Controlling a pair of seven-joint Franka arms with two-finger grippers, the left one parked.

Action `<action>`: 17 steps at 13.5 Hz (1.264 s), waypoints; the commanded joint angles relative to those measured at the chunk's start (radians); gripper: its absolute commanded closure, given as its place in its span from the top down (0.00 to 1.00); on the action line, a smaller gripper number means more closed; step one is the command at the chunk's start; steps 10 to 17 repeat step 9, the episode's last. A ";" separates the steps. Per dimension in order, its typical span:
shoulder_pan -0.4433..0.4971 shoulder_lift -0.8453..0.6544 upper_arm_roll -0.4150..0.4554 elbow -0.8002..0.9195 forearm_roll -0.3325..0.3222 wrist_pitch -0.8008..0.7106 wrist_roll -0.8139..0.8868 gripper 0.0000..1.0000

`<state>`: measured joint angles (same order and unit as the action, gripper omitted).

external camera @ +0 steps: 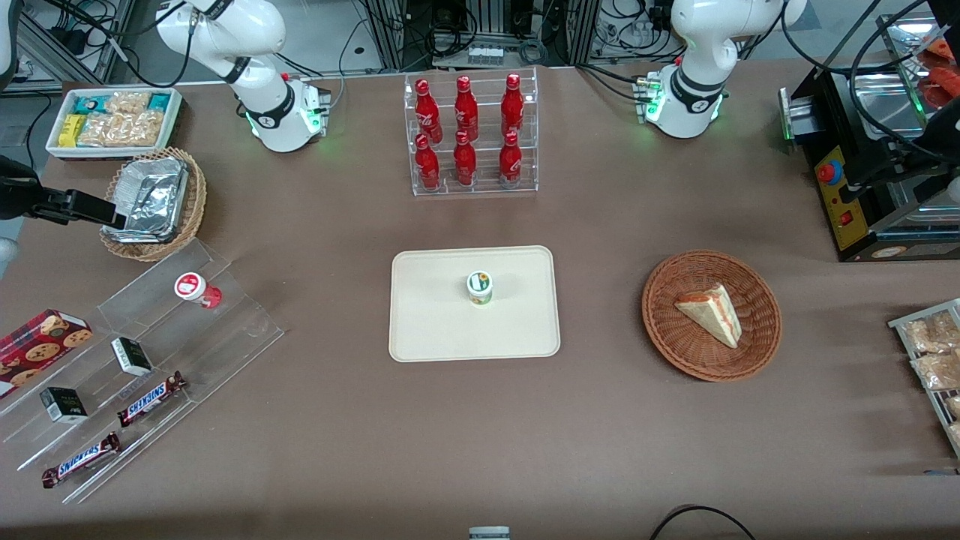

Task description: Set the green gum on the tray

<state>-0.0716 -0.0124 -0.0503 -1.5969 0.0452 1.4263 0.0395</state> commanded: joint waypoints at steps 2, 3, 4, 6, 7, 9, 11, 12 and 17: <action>0.013 0.020 0.010 0.028 -0.004 -0.010 0.003 1.00; 0.013 0.028 0.012 0.028 -0.002 -0.010 0.003 1.00; 0.015 0.029 0.012 0.028 -0.002 -0.010 0.003 1.00; 0.018 0.029 0.014 0.028 -0.002 -0.012 -0.001 1.00; 0.019 0.031 0.014 0.028 -0.002 -0.012 -0.003 1.00; 0.029 0.031 0.015 0.028 -0.001 -0.012 0.002 1.00; 0.029 0.031 0.015 0.028 -0.001 -0.012 0.002 1.00; 0.029 0.031 0.015 0.028 -0.001 -0.012 0.002 1.00; 0.029 0.031 0.015 0.028 -0.001 -0.012 0.002 1.00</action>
